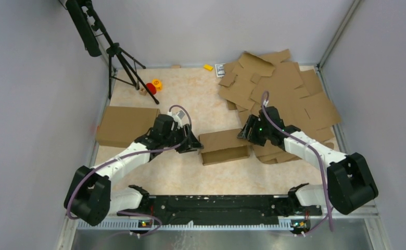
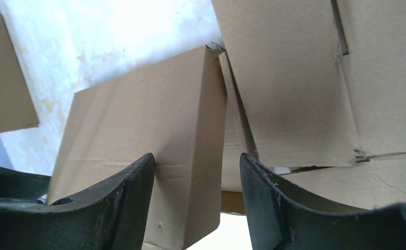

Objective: Fold the paper box
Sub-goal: Close the paper box at the center of the board.

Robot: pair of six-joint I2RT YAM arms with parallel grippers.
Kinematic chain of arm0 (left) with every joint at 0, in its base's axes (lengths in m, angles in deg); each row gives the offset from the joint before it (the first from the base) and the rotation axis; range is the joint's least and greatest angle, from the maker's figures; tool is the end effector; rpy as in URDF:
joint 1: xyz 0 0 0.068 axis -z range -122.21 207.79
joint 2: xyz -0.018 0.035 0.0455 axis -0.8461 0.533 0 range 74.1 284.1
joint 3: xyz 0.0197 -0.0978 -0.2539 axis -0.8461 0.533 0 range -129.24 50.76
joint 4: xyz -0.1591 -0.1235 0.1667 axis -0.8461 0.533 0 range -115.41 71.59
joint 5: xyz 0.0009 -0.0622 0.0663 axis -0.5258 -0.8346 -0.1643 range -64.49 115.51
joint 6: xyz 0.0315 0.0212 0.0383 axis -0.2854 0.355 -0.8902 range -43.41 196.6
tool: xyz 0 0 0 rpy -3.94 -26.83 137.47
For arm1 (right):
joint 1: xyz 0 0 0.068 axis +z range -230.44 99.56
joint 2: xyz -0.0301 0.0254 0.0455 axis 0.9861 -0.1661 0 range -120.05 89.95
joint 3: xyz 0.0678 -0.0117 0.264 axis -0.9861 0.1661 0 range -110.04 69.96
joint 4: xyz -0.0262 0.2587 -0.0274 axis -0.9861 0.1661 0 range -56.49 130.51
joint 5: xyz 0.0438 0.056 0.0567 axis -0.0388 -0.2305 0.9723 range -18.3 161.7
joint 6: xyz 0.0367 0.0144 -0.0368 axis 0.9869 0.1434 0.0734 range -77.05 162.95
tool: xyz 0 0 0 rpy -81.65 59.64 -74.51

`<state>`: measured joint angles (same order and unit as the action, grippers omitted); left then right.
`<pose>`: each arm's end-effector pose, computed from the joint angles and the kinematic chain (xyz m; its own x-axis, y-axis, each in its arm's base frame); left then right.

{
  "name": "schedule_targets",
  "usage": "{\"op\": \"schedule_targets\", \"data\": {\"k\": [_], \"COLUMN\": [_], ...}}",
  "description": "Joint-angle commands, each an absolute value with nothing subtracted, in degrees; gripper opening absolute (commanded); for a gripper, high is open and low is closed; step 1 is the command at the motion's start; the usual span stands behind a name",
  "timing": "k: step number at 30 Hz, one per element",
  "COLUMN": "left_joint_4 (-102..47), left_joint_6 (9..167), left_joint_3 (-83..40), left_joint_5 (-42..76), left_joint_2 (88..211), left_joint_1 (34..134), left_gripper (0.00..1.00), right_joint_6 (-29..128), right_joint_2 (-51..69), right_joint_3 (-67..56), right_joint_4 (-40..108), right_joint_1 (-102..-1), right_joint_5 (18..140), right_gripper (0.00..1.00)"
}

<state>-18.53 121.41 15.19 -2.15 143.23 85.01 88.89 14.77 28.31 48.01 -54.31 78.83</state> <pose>0.2090 -0.1261 0.2064 -0.9162 -0.2308 -0.3277 0.1038 0.6532 -0.7501 0.2342 0.1197 0.2021 -0.8318 0.3862 -0.3987 0.1239 0.8293 0.5448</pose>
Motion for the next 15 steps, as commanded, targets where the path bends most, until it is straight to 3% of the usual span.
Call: {"op": "schedule_targets", "data": {"k": [1,10,13,15], "left_joint_4": [-21.14,-18.65,-19.36,-20.49], "left_joint_6": [118.30,115.35,114.97,114.98], "left_joint_3": [15.70,16.03,17.08,18.02], "left_joint_5": [-1.18,4.12,5.05,5.21], "left_joint_2": [143.51,147.46,148.37,149.01], "left_joint_1": [85.94,89.58,89.86,89.96], "left_gripper": [0.46,0.43,0.42,0.41], "right_joint_6": [81.65,74.36,74.23,74.49], "right_joint_2": [17.95,18.90,19.33,19.45], "right_joint_3": [29.18,29.18,31.29,33.11], "right_joint_4": [47.10,50.25,49.36,46.99], "right_joint_1": [-53.80,-53.72,-53.72,-53.70], "right_joint_5": [77.03,78.08,78.46,79.94], "right_gripper": [0.61,0.72,0.72,0.67]}}
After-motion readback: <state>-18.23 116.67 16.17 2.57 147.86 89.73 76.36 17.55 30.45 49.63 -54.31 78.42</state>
